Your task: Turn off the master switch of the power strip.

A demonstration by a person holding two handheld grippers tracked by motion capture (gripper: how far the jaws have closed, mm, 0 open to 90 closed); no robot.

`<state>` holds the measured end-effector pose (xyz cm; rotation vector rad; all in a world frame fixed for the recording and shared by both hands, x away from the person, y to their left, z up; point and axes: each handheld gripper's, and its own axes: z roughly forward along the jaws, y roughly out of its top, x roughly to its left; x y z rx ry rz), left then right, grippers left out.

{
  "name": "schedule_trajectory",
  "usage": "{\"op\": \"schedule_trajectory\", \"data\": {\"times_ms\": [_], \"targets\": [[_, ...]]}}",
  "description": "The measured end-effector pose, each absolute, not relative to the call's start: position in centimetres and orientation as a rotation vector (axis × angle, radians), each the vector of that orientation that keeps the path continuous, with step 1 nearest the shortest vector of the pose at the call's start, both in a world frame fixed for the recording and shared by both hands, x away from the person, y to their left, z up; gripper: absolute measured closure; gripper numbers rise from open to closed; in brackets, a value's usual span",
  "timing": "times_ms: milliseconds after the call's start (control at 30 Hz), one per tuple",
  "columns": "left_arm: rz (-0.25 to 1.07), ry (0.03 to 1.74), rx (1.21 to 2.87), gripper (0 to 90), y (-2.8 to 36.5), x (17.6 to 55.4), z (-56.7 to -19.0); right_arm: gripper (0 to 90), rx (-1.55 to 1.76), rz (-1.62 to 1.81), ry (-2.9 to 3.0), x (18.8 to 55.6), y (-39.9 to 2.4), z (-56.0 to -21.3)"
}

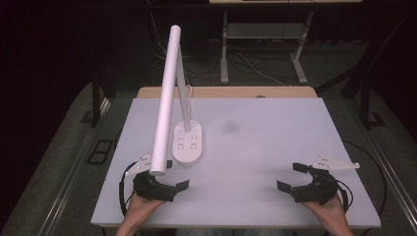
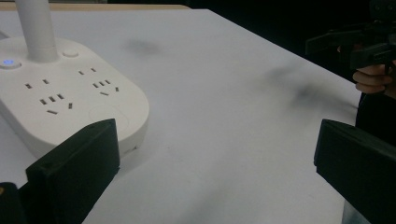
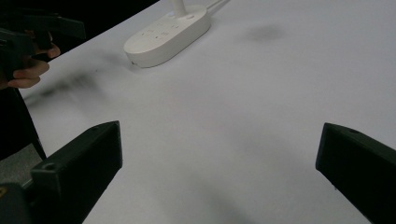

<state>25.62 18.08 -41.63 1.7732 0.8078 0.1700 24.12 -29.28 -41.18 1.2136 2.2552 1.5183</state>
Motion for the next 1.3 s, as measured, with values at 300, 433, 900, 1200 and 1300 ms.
{"op": "schedule_trajectory", "data": {"times_ms": [300,433,900,1200,1300], "targets": [[0.163,0.806,1.782,0.0,18.0,25.6,-41.6,0.1,1.226,1.516,2.256,24.1,-29.5,-41.3],[0.151,0.802,1.788,0.0,17.8,25.6,-41.5,0.0,1.226,1.514,2.260,24.1,-29.5,-41.4],[0.158,0.800,1.821,0.0,17.4,25.5,-41.3,0.1,1.207,1.498,2.291,24.1,-29.4,-41.5],[0.136,0.815,1.856,0.0,17.4,25.5,-40.8,0.1,1.201,1.490,2.308,24.2,-29.4,-41.5],[0.133,0.810,1.880,0.0,17.4,25.6,-40.6,0.1,1.188,1.489,2.316,24.3,-29.3,-41.6]]}}
